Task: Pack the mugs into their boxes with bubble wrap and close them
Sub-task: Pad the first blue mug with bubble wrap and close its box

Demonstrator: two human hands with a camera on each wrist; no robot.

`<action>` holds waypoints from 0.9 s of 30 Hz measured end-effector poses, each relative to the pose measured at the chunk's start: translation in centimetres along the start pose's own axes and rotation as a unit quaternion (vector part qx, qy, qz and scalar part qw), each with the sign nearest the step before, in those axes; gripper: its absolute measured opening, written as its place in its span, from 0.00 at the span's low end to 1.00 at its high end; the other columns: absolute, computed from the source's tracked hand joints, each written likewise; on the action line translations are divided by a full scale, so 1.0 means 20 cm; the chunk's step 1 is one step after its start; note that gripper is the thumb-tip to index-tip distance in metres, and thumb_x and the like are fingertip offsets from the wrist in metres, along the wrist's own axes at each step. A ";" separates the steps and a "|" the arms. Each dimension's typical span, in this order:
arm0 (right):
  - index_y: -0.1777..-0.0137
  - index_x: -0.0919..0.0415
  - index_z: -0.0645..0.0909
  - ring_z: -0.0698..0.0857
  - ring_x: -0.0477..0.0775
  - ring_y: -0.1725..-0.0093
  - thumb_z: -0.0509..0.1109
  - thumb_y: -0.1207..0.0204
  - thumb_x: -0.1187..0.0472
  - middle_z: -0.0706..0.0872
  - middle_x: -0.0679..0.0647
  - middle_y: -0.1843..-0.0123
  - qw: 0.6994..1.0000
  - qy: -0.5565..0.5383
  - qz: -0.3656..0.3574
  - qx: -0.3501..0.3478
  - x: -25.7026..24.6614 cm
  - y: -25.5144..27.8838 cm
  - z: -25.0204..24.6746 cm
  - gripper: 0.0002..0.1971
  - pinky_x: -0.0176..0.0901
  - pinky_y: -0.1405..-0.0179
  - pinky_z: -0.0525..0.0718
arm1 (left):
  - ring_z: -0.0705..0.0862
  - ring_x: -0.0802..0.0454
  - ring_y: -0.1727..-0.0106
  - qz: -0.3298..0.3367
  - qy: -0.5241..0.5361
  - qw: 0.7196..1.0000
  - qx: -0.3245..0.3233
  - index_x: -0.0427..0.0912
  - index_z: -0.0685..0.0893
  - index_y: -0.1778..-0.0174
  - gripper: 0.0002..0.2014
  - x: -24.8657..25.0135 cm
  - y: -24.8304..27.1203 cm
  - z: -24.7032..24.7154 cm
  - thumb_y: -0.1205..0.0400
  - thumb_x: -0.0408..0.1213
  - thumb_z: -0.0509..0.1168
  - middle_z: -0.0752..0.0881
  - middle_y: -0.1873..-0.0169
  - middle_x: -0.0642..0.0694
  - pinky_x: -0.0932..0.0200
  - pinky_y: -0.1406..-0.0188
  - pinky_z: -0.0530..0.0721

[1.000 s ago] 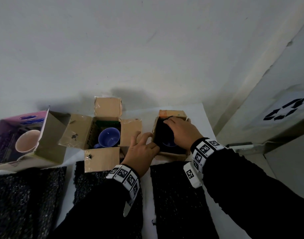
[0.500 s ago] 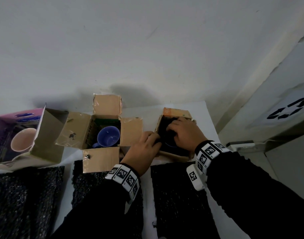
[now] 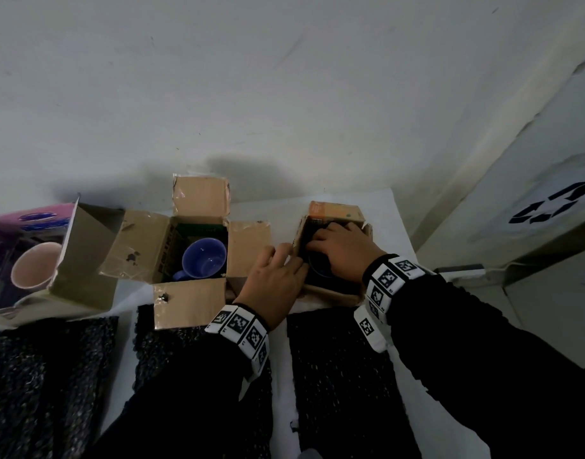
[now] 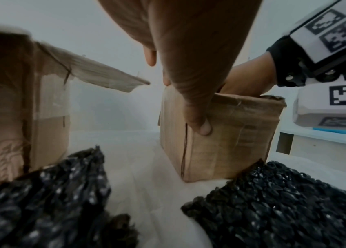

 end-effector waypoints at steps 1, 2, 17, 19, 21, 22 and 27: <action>0.26 0.43 0.74 0.71 0.55 0.30 0.62 0.21 0.56 0.77 0.47 0.28 1.000 -0.003 0.009 -0.007 0.00 -0.01 0.00 0.22 0.57 0.35 0.69 | 0.73 0.40 0.37 -0.005 -0.012 1.000 -0.001 0.45 0.84 0.49 0.09 0.00 -0.01 0.00 0.23 0.42 0.67 0.85 0.51 0.48 0.45 0.40 0.66; 0.27 0.44 0.75 0.71 0.55 0.30 0.62 0.21 0.57 0.77 0.48 0.29 1.000 -0.010 0.015 -0.005 0.00 -0.01 0.00 0.22 0.57 0.35 0.70 | 0.72 0.40 0.36 -0.007 -0.018 1.000 -0.005 0.46 0.85 0.51 0.08 0.00 -0.01 0.00 0.24 0.42 0.67 0.85 0.52 0.49 0.44 0.38 0.65; 0.51 0.58 0.82 0.82 0.61 0.49 0.66 0.30 0.57 0.87 0.56 0.52 0.984 0.039 0.098 0.140 0.10 0.06 -0.09 0.10 0.52 0.49 0.73 | 0.76 0.38 0.40 -0.013 0.013 1.000 -0.013 0.48 0.88 0.64 0.09 0.04 0.00 -0.05 0.31 0.50 0.75 0.86 0.59 0.50 0.41 0.38 0.70; 0.55 0.58 0.81 0.81 0.60 0.52 0.64 0.29 0.56 0.87 0.55 0.55 0.978 0.042 0.114 0.172 0.13 0.10 -0.12 0.08 0.53 0.50 0.72 | 0.78 0.38 0.41 -0.014 0.040 0.999 -0.004 0.47 0.88 0.64 0.12 0.05 0.01 -0.06 0.33 0.52 0.76 0.86 0.61 0.51 0.43 0.43 0.75; 0.50 0.56 0.80 0.81 0.58 0.48 0.64 0.26 0.56 0.86 0.53 0.52 0.980 0.022 0.113 0.160 0.15 0.13 -0.09 0.08 0.54 0.46 0.70 | 0.79 0.37 0.41 -0.024 0.078 0.996 0.022 0.46 0.86 0.61 0.13 0.05 0.02 -0.07 0.33 0.49 0.76 0.86 0.60 0.50 0.44 0.47 0.78; 0.47 0.55 0.80 0.80 0.58 0.46 0.64 0.25 0.56 0.86 0.52 0.50 0.980 0.004 0.108 0.165 0.15 0.15 -0.09 0.09 0.53 0.45 0.70 | 0.80 0.36 0.41 -0.028 0.090 0.995 0.035 0.45 0.85 0.60 0.12 0.05 0.03 -0.07 0.32 0.46 0.75 0.86 0.60 0.49 0.44 0.48 0.79; 0.47 0.52 0.80 0.77 0.57 0.45 0.66 0.24 0.58 0.82 0.50 0.48 0.962 -0.065 0.113 0.242 0.16 0.33 -0.12 0.07 0.49 0.48 0.69 | 0.78 0.36 0.38 -0.049 0.069 0.996 0.021 0.47 0.88 0.64 0.07 0.05 0.03 -0.04 0.29 0.46 0.75 0.86 0.58 0.51 0.41 0.44 0.76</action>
Point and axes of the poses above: each hand's wrist, its own y-axis away from the middle knuckle, its own z-axis out of the palm, x = y × z, the point moved 8 cm from there along -y, towards the middle knuckle
